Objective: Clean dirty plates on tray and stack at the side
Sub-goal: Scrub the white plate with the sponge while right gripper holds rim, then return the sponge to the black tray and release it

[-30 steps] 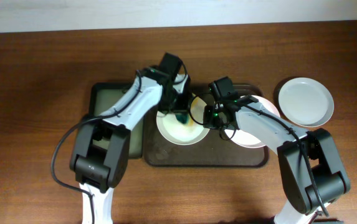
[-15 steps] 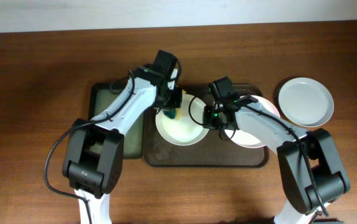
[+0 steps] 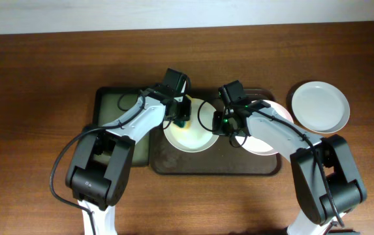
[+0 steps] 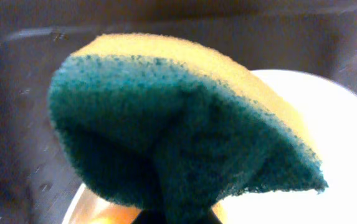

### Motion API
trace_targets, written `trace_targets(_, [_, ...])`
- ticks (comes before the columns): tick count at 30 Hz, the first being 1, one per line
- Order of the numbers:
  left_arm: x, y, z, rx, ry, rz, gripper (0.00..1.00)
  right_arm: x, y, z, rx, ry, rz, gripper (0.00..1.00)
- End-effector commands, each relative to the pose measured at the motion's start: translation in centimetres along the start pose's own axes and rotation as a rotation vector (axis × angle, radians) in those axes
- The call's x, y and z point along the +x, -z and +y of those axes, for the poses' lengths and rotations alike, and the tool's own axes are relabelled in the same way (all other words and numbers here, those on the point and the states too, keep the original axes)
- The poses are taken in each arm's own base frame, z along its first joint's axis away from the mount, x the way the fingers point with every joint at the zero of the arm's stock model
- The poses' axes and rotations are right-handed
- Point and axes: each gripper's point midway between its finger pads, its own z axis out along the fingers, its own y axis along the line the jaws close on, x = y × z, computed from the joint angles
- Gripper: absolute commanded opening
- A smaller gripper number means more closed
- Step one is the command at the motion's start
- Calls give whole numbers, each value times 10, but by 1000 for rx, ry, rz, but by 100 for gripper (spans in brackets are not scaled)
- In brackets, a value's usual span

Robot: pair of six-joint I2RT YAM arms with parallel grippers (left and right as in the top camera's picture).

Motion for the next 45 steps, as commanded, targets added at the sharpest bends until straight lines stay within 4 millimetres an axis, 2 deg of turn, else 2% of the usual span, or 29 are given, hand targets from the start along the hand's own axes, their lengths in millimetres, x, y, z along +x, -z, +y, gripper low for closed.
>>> trace_targets(1, [-4,3,-37,198,-5,-10,0,7,-4,2,0,15,21,4])
trace_targets(3, [-16,9,-49,260,-17,-45,0,7,-4,2,0,15,21,4])
trace_targets(7, [-37,31,-49,266,-25,-93,0,7,-4,2,1,18,20,4])
trace_targets(10, [-59,73,-41,256,-31,-160,0,7,-4,2,1,18,20,4])
trace_targets(11, [-66,93,-34,241,-20,-192,0,7,-4,2,1,18,20,4])
trace_targets(13, [-72,126,-16,180,7,-241,0,7,-4,2,1,19,21,4])
trace_targets(15, [-72,147,6,98,37,-264,0,7,-4,2,1,19,21,4])
trace_targets(17, [-63,171,44,-54,90,-268,0,7,-4,2,0,19,21,4])
trace_targets(20, [-38,186,98,-249,166,-198,0,7,-4,2,1,19,21,4])
trace_targets(23, [-11,173,125,-302,217,-79,0,6,-4,2,-1,19,17,4])
trace_targets(29, [28,118,147,-361,232,93,0,6,-4,2,-1,19,18,4])
trace_targets(32, [36,102,160,-421,229,137,0,6,-4,2,-1,18,18,4])
trace_targets(38, [53,67,170,-443,227,226,0,6,-4,2,-1,19,18,4])
trace_targets(42, [57,63,175,-468,223,242,1,6,-4,2,-1,19,18,4])
trace_targets(43, [56,64,176,-472,223,242,17,6,-4,2,-1,19,18,4])
trace_targets(44, [55,64,177,-473,226,241,59,6,-4,2,-1,19,18,4])
trace_targets(45, [55,65,178,-473,230,241,64,6,-4,2,-1,19,18,4])
